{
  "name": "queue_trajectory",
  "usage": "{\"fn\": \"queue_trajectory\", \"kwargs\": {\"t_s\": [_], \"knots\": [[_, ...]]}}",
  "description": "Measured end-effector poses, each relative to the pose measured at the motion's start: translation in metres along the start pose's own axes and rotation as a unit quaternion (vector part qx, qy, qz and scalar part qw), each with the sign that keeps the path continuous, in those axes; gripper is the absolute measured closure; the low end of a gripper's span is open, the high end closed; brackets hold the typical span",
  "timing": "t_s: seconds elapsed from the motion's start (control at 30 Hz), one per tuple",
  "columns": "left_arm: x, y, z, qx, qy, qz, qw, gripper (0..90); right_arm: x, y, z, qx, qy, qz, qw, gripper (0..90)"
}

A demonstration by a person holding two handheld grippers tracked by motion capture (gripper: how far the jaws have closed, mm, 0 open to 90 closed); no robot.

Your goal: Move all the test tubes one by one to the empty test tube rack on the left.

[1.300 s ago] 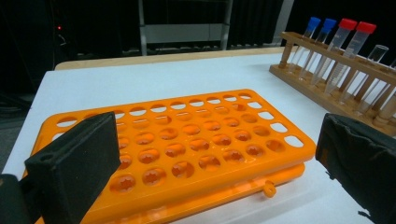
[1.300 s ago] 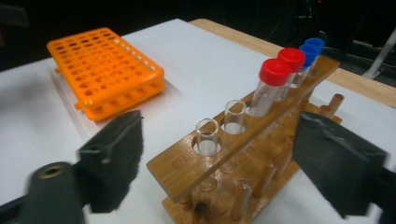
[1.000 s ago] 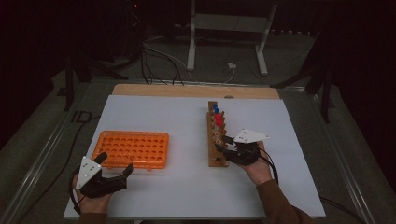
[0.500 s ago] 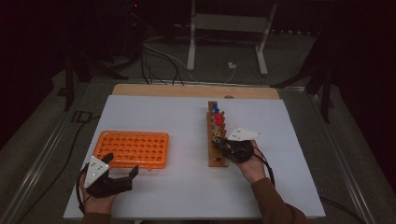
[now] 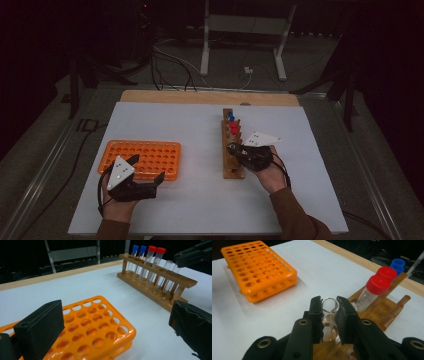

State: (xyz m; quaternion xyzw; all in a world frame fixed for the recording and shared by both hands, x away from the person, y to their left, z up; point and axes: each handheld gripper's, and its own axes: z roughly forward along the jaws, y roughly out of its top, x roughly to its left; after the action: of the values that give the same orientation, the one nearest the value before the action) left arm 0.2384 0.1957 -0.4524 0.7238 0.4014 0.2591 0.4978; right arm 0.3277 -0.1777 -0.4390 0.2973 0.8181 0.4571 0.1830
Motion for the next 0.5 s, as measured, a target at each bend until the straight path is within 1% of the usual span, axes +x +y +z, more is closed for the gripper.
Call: {"fn": "queue_trajectory", "kwargs": {"t_s": [0.03, 0.07, 0.1, 0.17, 0.23, 0.33, 0.5], "knots": [[-0.001, 0.003, 0.002, 0.005, 0.000, 0.001, 1.0000, 0.4, -0.001, 0.001, -0.001, 0.001, 0.001, 0.000, 1.0000, 76.2], [-0.003, 0.009, 0.006, 0.007, -0.005, -0.001, 1.0000, 0.3, -0.001, 0.003, -0.002, 0.000, 0.001, -0.001, 1.0000, 76.1], [-0.003, 0.009, 0.006, 0.007, -0.005, -0.001, 1.0000, 0.3, -0.002, 0.004, -0.004, 0.000, 0.001, -0.001, 1.0000, 76.1], [-0.005, 0.015, 0.010, 0.004, -0.008, 0.000, 1.0000, 0.4, -0.002, 0.005, -0.005, -0.001, 0.000, -0.001, 1.0000, 76.2], [-0.007, 0.020, 0.014, 0.002, -0.013, -0.001, 0.9999, 0.4, -0.002, 0.010, -0.011, -0.004, 0.000, -0.003, 1.0000, 76.2], [-0.010, 0.028, 0.021, -0.002, -0.018, 0.002, 0.9998, 0.4, -0.003, 0.014, -0.014, -0.007, -0.001, -0.005, 1.0000, 76.2], [-0.016, 0.036, 0.032, -0.010, -0.028, 0.010, 0.9995, 1.1, -0.002, 0.028, -0.027, -0.022, 0.000, -0.012, 0.9997, 76.2]]}}
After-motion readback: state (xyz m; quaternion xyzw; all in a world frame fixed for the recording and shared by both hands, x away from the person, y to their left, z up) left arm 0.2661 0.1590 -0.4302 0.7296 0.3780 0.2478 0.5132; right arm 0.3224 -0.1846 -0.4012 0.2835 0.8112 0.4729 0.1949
